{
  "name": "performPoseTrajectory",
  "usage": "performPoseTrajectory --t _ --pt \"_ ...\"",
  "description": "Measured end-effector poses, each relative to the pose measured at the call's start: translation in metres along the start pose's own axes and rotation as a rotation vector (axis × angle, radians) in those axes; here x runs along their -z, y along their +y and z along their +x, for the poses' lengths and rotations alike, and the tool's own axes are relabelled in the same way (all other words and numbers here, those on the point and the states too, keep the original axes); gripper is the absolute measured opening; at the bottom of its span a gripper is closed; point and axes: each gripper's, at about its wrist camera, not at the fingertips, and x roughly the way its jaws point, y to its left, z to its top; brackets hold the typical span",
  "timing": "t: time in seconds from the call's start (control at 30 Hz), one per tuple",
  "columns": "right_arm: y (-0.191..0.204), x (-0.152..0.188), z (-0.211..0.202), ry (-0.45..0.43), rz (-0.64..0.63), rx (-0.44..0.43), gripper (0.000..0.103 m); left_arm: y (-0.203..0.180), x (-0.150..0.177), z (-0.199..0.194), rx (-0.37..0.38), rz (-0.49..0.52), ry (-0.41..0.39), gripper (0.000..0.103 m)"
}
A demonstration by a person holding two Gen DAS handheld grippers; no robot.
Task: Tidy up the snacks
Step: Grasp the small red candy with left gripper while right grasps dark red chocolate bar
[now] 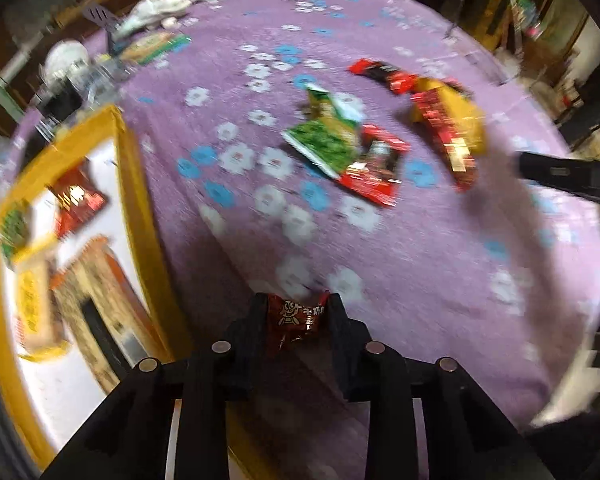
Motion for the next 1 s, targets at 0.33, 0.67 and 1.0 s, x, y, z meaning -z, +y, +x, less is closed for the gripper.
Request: performPoseTrajectory --t 0.33,0.67,1.0 --pt "0.025 -0.005 0.016 0.031 -0.060 -0.010 0.060 0.007 0.016 -0.025 0.065 -0.031 -0.068 0.029" --pt "0.029 -0.014 0.035 0.055 -0.129 0.052 0.059 0.018 0.013 -0.034 0.061 -0.084 -0.107 0.029" --pt "0.046 -0.032 0.064 0.077 -0.202 0.108 0.027 0.007 0.006 -0.030 0.057 -0.053 -0.104 0.029"
